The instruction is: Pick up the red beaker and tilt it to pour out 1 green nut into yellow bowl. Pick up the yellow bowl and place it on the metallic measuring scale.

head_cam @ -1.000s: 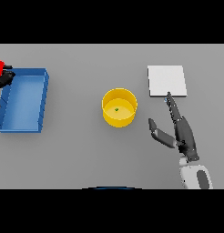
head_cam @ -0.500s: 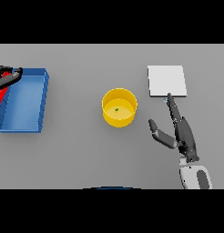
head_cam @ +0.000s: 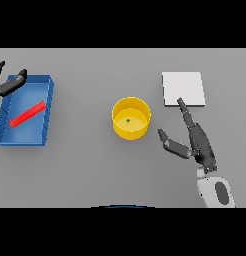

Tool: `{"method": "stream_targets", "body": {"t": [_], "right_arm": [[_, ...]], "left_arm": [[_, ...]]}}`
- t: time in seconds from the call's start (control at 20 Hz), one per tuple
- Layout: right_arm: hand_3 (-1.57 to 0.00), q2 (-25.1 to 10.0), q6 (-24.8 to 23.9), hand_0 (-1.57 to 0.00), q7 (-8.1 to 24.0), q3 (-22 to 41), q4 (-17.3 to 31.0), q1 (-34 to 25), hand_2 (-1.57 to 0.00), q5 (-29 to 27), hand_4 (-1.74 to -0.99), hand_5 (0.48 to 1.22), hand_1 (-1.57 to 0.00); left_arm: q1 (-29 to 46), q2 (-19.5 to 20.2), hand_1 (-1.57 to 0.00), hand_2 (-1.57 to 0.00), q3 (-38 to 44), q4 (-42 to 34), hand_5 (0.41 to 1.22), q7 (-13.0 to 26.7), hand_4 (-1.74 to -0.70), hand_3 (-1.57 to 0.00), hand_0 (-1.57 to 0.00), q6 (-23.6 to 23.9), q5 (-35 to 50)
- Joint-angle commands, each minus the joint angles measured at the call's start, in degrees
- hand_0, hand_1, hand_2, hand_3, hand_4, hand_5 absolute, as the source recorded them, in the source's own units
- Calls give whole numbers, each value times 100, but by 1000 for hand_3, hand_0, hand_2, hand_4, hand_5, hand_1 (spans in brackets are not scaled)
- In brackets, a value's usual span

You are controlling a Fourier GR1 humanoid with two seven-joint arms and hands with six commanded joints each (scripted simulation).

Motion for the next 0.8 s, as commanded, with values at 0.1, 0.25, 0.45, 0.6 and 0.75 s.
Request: {"method": "stream_targets", "body": {"t": [0.1, 0.25, 0.45, 0.6, 0.75], "right_arm": [[1, -519, 388, 1, 84, 302, 124, -396, 1, 533, -1103, 662, 1], [1, -1008, 597, 1, 160, 714, 300, -934, 1, 1368, -1132, 631, 1], [1, -1473, 1135, 1, 42, 1243, 676, -1877, 1, 2061, -1152, 632, 1], [1, -1612, 1430, 1, -194, 1656, 1016, -2337, 1, 2454, -1167, 639, 1], [1, -1613, 1621, 1, -407, 2032, 1406, -2739, 1, 2771, -1156, 642, 1]], "left_arm": [[95, -106, -18, -17, 51, -107, 661, -89, -798, -18, -20, 71, 106], [137, -207, -9, -8, -2, -176, 678, -41, -802, -9, -10, 103, 106], [180, -195, -3, -3, 2, -261, 688, 18, -811, -3, -3, 53, 142], [187, -166, -1, -1, 13, -257, 687, 6, -809, -1, -1, 39, 135], [187, -178, 0, 0, 22, -258, 692, 26, -805, 0, 0, -8, 178]]}}
